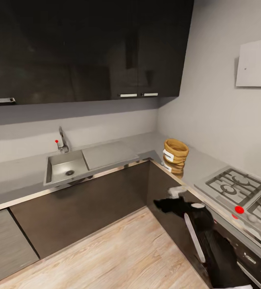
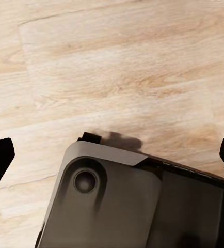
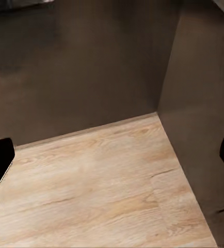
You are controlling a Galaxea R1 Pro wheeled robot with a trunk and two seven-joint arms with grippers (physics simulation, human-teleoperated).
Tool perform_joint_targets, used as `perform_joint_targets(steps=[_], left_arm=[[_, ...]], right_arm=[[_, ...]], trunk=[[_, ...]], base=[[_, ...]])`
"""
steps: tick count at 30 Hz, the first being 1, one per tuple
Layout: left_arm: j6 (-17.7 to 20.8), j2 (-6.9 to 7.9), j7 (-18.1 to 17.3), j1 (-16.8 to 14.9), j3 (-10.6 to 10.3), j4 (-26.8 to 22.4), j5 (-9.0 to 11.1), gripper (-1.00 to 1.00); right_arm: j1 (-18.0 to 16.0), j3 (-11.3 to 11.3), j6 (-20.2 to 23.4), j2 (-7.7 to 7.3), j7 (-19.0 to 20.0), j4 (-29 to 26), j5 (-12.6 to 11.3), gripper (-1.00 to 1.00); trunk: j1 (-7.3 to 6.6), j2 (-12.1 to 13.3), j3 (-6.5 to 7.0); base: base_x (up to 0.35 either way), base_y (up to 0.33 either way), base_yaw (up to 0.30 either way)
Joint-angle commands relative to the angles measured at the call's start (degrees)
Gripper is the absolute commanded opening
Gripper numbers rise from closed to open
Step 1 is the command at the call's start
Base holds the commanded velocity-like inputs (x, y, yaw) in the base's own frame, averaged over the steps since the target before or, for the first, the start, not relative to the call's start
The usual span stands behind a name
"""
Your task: In the kitchen, take the popcorn bag from the countertop, put it into the microwave, and heat it until the popcorn is cooked so the cooked popcorn ends up inside the bag.
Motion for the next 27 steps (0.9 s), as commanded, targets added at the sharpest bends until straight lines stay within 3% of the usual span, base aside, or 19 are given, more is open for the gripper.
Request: perform_joint_targets(steps=[1,3,6,8,10,13,19,21,22,27], left_arm=[[-0.2,0.01,0.0,0.0,0.2,0.0,0.0,1.0],[-0.2,-0.01,0.0,0.0,0.2,0.0,0.2,1.0],[-0.2,-0.03,0.0,0.0,0.2,0.0,0.1,1.0],[-0.2,-0.03,0.1,-0.2,0.2,0.0,0.2,1.0],[-0.2,-0.03,0.3,-0.3,0.6,0.0,0.6,1.0],[-0.2,-0.12,0.3,-0.3,0.6,0.0,0.7,1.0],[-0.2,-0.12,0.4,-0.3,0.8,0.0,0.8,1.0],[-0.2,-0.12,0.3,-0.2,0.8,0.0,0.7,1.0],[-0.2,-0.12,0.3,-0.1,0.6,-0.1,0.7,1.0],[-0.2,-0.12,0.3,-0.1,0.8,-0.1,0.7,1.0]], right_arm=[[-5.4,0.0,4.6,0.02,0.3,-0.4,0.3,1.0],[-14.6,0.2,10.0,0.13,0.4,-0.1,0.3,1.0],[-25.9,1.3,11.0,0.27,0.4,5.7,0.3,1.0],[-38.7,2.3,11.0,0.22,0.4,20.4,0.1,1.0],[-46.8,2.2,11.0,-0.02,0.5,28.3,-0.2,1.0],[-50.4,2.1,11.0,-0.27,0.5,30.8,-0.2,1.0],[-51.0,2.2,11.0,-0.9,0.5,30.8,-0.2,1.0],[-51.1,2.2,11.0,-2.57,0.6,30.7,-0.3,1.0],[-51.0,2.2,11.0,-5.01,0.6,31.2,-0.2,1.0],[-51.0,2.9,11.0,-6.34,0.7,31.5,-0.2,1.0]], trunk=[[0.03,-0.1,-0.14],[0.03,-0.1,-0.14],[0.03,-0.1,-0.14],[0.03,-0.1,-0.14],[0.03,-0.1,-0.14],[0.03,-0.1,-0.14],[0.03,-0.1,-0.14],[0.03,-0.1,-0.14],[0.03,-0.1,-0.14],[0.03,-0.1,-0.14]], base=[[0.0,0.0,0.0],[0.0,0.0,0.0],[0.033,-0.008,0.0],[0.231,-0.116,0.0],[0.295,-0.159,0.0],[0.309,-0.168,0.0],[0.314,-0.17,0.0],[0.297,-0.141,0.0],[0.093,-0.016,0.0],[0.274,-0.004,0.0]])
